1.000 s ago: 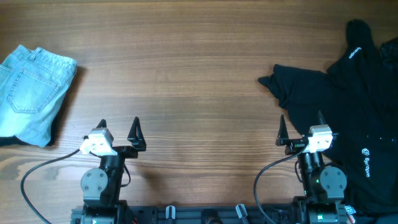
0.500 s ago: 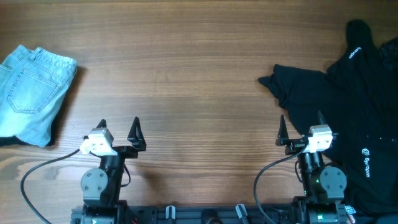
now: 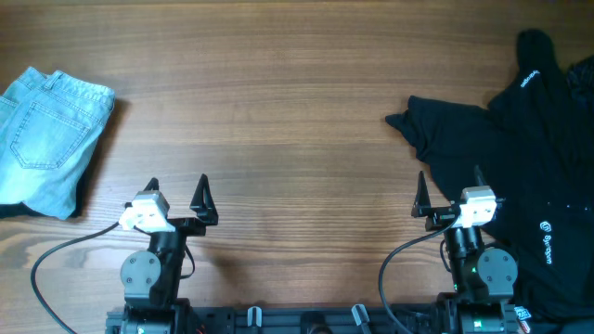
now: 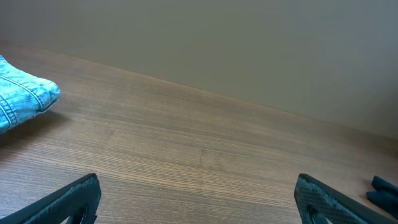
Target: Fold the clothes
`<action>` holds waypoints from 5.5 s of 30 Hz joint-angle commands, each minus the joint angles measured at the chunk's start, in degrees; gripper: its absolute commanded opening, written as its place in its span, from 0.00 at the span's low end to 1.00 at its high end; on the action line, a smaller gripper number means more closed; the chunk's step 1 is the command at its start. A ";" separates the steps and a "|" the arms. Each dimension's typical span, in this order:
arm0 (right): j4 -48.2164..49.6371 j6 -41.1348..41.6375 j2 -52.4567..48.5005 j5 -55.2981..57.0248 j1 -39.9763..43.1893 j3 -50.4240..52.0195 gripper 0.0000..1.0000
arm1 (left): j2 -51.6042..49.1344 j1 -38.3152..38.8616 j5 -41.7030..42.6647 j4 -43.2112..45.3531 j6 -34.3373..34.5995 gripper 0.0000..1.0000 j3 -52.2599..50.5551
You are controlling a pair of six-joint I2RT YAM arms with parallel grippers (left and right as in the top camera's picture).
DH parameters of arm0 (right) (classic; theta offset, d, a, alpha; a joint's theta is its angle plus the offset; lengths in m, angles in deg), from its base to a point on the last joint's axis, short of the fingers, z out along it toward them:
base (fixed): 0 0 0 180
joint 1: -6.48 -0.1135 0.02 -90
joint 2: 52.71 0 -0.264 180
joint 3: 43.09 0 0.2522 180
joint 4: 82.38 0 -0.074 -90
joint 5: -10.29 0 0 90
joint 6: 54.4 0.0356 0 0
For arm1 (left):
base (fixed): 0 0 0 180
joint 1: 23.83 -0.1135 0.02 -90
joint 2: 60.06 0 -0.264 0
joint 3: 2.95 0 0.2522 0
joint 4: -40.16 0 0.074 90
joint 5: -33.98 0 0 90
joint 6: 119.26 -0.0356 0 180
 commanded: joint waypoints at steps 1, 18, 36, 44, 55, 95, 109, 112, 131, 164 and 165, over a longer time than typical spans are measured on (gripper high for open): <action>0.15 -0.52 0.57 -0.04 0.09 0.04 1.00 | 0.39 -0.33 0.68 0.15 -0.72 1.00 -0.52; -0.57 8.87 -2.97 -2.62 0.09 -3.10 1.00 | 0.37 -0.33 2.93 0.22 4.07 1.00 0.24; -20.06 4.02 -70.03 1.22 0.15 -44.24 1.00 | -54.97 -0.26 3.32 -23.47 4.02 1.00 45.72; -14.10 7.15 -85.46 10.03 0.68 -44.22 1.00 | -56.19 -0.26 3.30 -23.54 4.04 1.00 45.72; -5.49 10.25 -94.23 -8.37 0.39 -47.10 0.04 | -56.24 -0.26 3.32 -23.50 4.04 1.00 45.72; -44.76 23.71 -89.39 1.79 3.61 -58.16 1.00 | -62.07 1.46 10.21 -13.05 4.09 1.00 45.70; -46.99 23.54 -89.39 -4.02 3.52 -58.16 1.00 | -101.31 16.83 9.97 26.18 3.85 0.93 45.72; -48.24 23.52 -89.39 -4.04 3.52 -58.16 1.00 | -106.09 17.20 10.01 27.65 3.87 1.00 45.72; -29.44 15.96 -91.10 -12.31 3.52 -58.16 0.82 | -88.24 24.98 43.76 -32.61 10.82 0.06 45.72; -50.84 18.14 -70.60 -9.77 3.52 -58.60 0.96 | -125.76 24.37 6.25 11.32 3.63 0.08 76.13; -50.84 18.14 -70.60 -9.77 3.52 -58.60 0.96 | -125.68 23.91 6.25 10.82 3.63 0.04 76.74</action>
